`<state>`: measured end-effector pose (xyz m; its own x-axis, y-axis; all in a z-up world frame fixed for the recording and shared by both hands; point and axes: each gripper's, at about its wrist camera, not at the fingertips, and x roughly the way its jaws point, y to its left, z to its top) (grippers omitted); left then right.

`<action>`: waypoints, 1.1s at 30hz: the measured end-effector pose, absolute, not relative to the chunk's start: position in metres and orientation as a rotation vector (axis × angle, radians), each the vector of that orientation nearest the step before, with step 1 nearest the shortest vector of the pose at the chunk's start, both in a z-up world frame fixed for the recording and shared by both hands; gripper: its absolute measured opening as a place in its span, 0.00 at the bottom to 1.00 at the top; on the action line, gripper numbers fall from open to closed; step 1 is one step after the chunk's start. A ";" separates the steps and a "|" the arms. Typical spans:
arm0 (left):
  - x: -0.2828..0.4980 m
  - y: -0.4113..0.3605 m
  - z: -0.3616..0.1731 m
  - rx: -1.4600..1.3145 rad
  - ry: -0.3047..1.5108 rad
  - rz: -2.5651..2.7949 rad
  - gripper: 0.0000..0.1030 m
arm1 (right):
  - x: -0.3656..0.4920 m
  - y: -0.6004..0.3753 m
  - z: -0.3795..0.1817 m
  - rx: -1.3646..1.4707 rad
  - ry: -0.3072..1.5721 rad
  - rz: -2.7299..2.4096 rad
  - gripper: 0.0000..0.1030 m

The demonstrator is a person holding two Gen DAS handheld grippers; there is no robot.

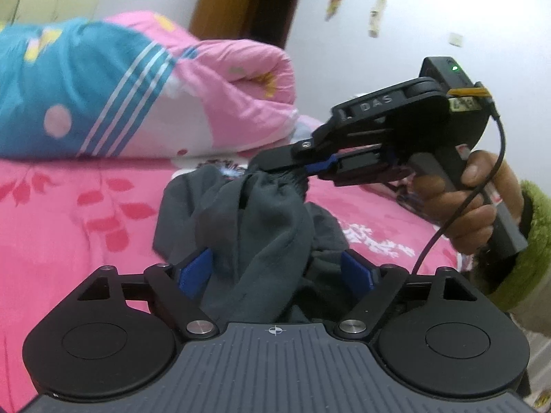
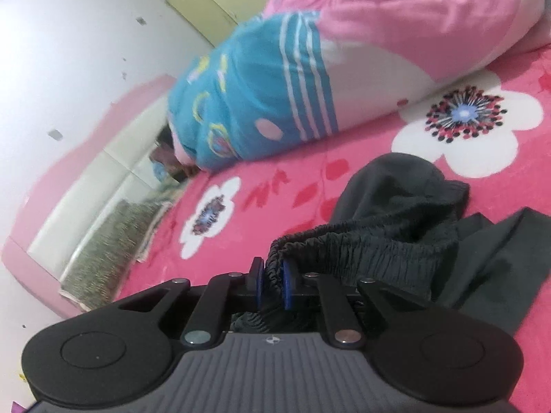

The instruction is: Fold clothes

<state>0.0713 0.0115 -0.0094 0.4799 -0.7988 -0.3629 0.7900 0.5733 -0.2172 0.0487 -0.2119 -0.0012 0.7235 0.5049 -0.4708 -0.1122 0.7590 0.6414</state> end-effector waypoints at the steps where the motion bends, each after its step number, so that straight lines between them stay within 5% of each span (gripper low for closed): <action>1: 0.068 0.011 -0.009 -0.014 0.448 -0.979 0.80 | 0.041 -0.214 0.000 0.631 0.673 0.364 0.12; 10: 0.042 0.010 -0.010 0.031 0.393 -1.055 0.80 | -0.024 -0.243 -0.040 0.828 0.714 0.307 0.10; 33: -0.040 0.062 -0.055 -0.650 0.605 -0.850 0.79 | -0.055 -0.218 -0.115 1.271 0.766 0.684 0.08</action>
